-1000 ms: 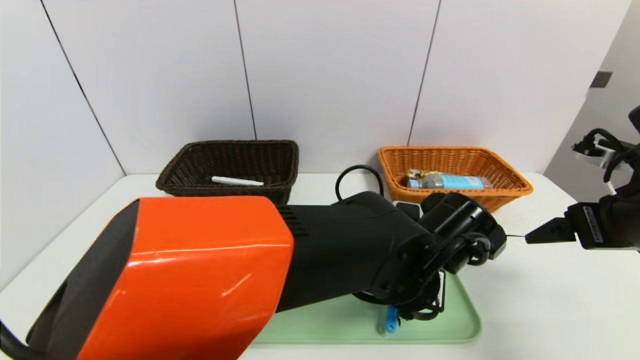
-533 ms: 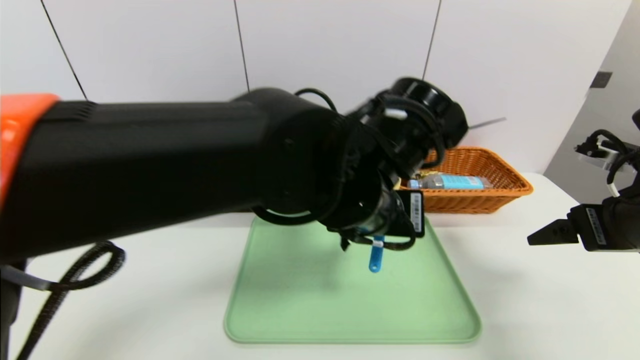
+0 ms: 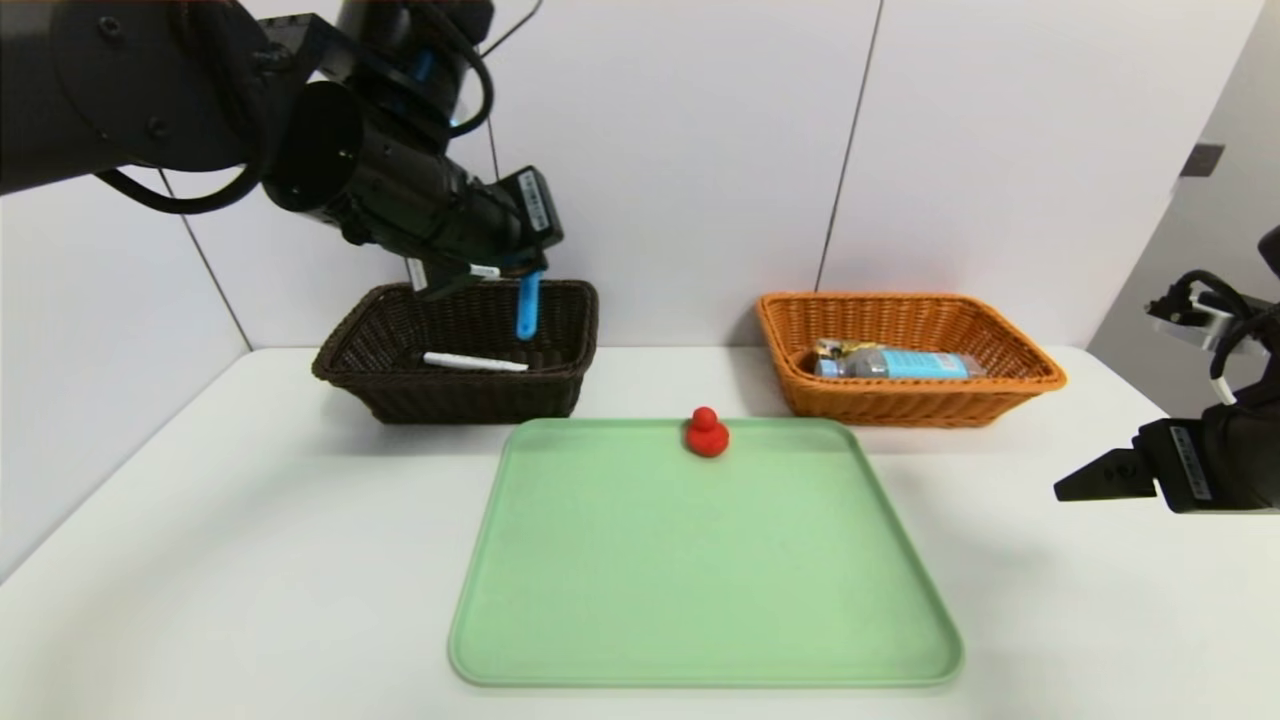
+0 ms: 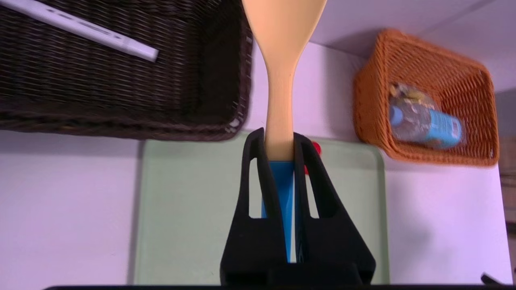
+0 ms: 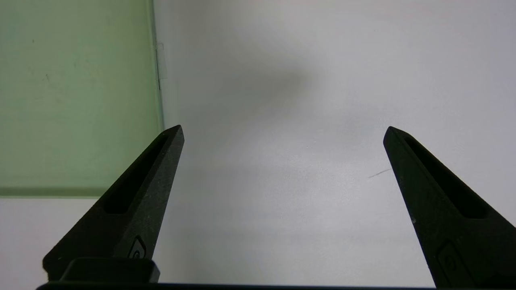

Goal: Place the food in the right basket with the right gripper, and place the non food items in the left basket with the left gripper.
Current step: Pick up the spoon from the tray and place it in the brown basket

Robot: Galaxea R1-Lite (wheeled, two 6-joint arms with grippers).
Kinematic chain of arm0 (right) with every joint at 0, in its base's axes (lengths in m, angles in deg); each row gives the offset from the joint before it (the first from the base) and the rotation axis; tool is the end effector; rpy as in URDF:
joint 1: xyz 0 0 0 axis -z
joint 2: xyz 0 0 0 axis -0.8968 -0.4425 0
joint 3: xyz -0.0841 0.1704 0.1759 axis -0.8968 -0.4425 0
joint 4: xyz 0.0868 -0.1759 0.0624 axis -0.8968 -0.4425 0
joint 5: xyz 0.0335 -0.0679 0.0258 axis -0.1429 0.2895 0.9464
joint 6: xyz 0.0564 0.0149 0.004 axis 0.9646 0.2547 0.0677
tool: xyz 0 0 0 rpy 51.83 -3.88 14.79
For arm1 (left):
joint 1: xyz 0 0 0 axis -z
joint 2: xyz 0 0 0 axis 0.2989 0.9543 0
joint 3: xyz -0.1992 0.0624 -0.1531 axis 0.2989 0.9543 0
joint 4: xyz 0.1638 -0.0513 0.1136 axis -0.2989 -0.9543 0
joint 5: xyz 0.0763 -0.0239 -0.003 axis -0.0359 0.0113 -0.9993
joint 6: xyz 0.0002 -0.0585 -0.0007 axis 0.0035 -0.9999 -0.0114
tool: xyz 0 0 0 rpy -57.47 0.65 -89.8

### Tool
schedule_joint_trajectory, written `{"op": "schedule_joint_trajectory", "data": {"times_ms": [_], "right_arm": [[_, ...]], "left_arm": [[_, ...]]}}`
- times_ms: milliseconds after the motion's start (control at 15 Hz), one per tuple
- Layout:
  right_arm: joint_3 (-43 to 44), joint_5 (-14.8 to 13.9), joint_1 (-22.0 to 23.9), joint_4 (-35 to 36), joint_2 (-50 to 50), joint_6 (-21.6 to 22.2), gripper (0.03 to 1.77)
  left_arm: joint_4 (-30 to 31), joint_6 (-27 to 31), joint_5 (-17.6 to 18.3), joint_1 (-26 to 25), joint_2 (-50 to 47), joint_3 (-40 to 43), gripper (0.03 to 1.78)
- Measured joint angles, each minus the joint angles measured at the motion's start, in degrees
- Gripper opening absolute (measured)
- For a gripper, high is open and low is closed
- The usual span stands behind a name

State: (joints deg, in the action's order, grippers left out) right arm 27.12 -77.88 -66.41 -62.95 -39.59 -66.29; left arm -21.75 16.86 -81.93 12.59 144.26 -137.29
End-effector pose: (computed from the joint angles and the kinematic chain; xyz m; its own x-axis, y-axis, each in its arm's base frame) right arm 0.2467 0.0115 0.1597 0.5501 0.0259 -0.8347 0.0113 0.9992 0.0385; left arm 0.3360 -0.1827 0.2674 0.8160 -0.2796 -0.5060 0.0121 0.8834 -0.4685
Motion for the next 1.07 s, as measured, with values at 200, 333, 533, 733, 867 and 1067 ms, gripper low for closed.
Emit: {"op": "schedule_joint_trajectory", "data": {"times_ms": [200,333,533,733,867,1067], "right_arm": [[-0.02,-0.02,-0.24,0.06,-0.05,-0.02,1.71],[-0.02,-0.1,-0.38,0.06,-0.09,0.02,1.71],[-0.49,-0.05,-0.3,0.0,-0.24,0.56,1.71],[-1.04,-0.02,-0.3,0.06,-0.35,0.72,1.71],[-1.12,-0.02,-0.24,0.05,-0.46,0.72,1.71],[-1.16,-0.02,-0.17,0.05,-0.72,0.74,1.71]], "left_arm": [[0.41,-6.97,5.18,-7.18,1.65,0.0,0.13],[0.69,-12.87,9.42,-10.85,3.24,0.0,0.13],[2.62,-19.65,13.0,-14.8,5.75,0.0,0.13],[5.07,-23.06,12.73,-16.34,8.09,-0.02,0.13],[6.13,-25.42,10.79,-16.59,9.58,-0.02,0.13],[6.42,-27.62,9.78,-17.23,12.04,-0.02,0.13]]}}
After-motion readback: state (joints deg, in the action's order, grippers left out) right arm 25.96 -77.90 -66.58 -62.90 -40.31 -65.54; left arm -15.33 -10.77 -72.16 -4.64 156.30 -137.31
